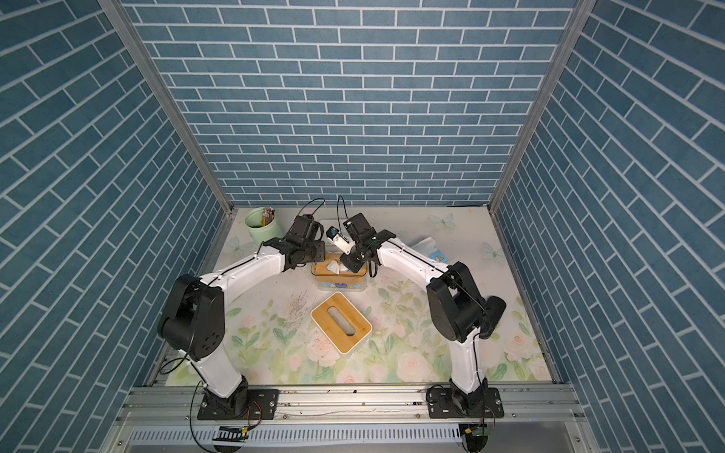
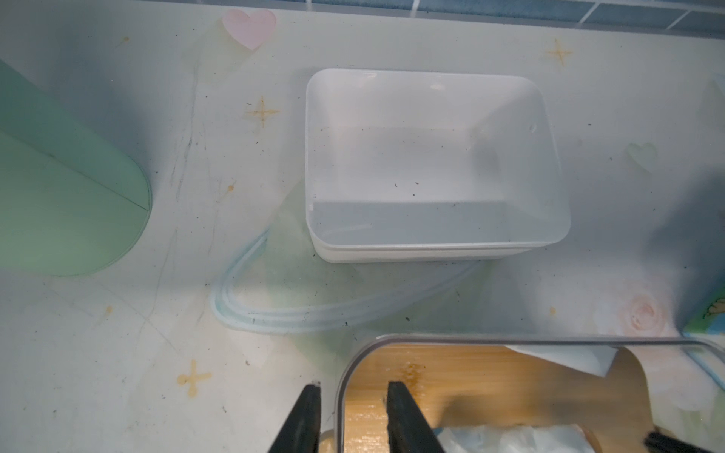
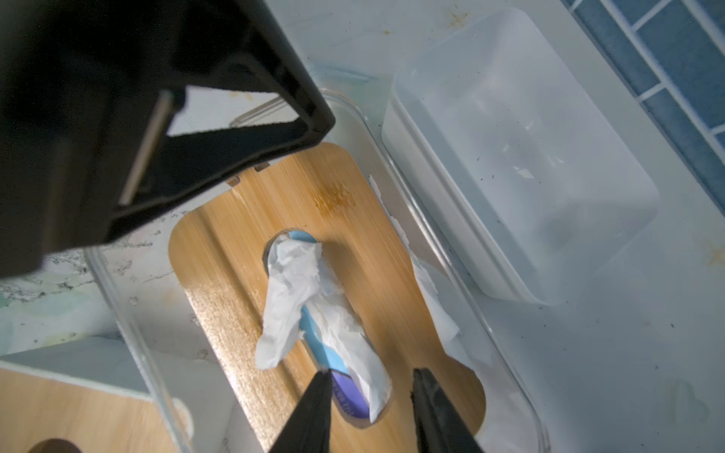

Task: Put the tissue paper into the tissue box
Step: Pull the paper towel from the tissue box.

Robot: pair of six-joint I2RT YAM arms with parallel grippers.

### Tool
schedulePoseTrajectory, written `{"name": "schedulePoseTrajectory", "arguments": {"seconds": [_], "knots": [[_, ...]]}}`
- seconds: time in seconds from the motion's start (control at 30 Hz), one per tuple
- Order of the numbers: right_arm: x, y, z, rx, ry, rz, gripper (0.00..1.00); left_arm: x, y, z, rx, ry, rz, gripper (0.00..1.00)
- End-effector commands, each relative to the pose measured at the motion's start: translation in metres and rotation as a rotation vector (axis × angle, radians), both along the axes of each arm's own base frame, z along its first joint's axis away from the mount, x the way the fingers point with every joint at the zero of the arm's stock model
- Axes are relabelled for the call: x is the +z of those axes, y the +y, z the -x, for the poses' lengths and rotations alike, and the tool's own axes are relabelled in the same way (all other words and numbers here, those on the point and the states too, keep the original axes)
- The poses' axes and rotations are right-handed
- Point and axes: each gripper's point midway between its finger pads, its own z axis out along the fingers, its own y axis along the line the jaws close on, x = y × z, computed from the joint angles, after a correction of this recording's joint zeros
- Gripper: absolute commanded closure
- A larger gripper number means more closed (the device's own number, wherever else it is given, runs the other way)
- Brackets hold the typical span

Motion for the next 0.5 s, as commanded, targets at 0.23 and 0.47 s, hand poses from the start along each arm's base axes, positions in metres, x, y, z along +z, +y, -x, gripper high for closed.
{"name": "schedulePoseTrajectory", "arguments": {"seconds": [0.23, 0.47], "knots": [[-0.033, -0.007, 0.007, 0.054, 0.041, 0.122, 0.64, -0.007, 0.000, -0.001, 0.002, 0.022, -0.012, 0.58], [-0.043, -0.004, 0.004, 0.052, 0.049, 0.126, 0.69, -0.010, 0.001, 0.001, 0.005, 0.026, -0.007, 0.58]]}}
